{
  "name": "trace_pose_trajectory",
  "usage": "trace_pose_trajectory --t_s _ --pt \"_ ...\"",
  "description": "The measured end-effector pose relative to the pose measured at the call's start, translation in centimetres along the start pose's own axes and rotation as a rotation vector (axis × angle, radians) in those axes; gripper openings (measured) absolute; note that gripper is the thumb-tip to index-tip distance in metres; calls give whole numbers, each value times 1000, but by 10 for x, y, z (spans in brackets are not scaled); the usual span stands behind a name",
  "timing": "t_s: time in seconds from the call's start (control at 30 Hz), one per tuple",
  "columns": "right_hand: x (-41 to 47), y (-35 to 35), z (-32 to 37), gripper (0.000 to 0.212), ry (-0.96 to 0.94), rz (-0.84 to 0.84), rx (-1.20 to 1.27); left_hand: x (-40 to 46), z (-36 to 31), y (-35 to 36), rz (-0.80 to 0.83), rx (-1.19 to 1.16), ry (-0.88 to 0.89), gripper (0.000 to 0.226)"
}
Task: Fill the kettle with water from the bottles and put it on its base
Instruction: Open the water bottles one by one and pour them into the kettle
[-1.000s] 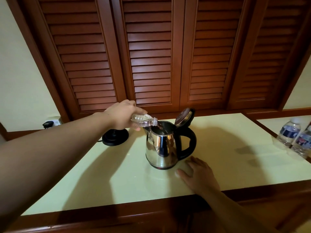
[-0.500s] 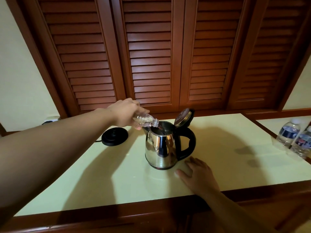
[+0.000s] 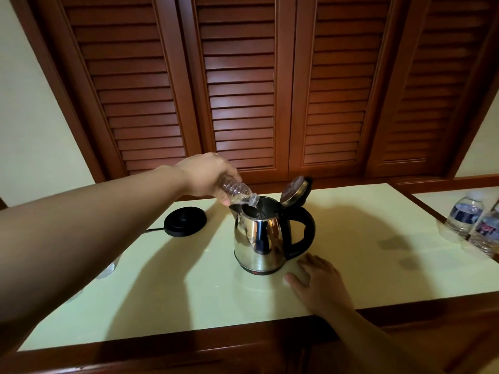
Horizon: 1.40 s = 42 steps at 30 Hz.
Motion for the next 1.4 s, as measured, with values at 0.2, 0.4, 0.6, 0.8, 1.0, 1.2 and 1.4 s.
trace_pose_trajectory --t_s 0.2,0.4,0.6,0.8,1.0,1.2,1.4 --pt "-3 -2 2 75 5 20 10 4 -6 -9 15 94 38 62" --pt "-4 -4 3 63 1 22 30 5 -12 -20 29 148 57 61" --pt "-5 -5 2 69 17 40 73 -1 -14 -15 -15 214 43 56" --pt "-9 -12 7 61 -59 38 52 -23 2 26 -173 -194 -103 55" --pt "-7 -17 10 65 -75 29 112 -73 -1 92 -450 -583 -218 63" --pt "-23 -60 39 17 -178 -115 438 -106 -44 138 -552 -743 -211 58" --pt "-26 -102 53 23 -233 -143 577 -102 -88 154 -514 -861 -109 54"
Point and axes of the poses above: each hand's wrist, its own x-axis towards the middle knuckle, its own y-axis out of the palm, z = x × y, the point moved 2 cm from there along x, towards the middle knuckle, and after that the axes turned 1 degree about y, right-handed, at the moved point
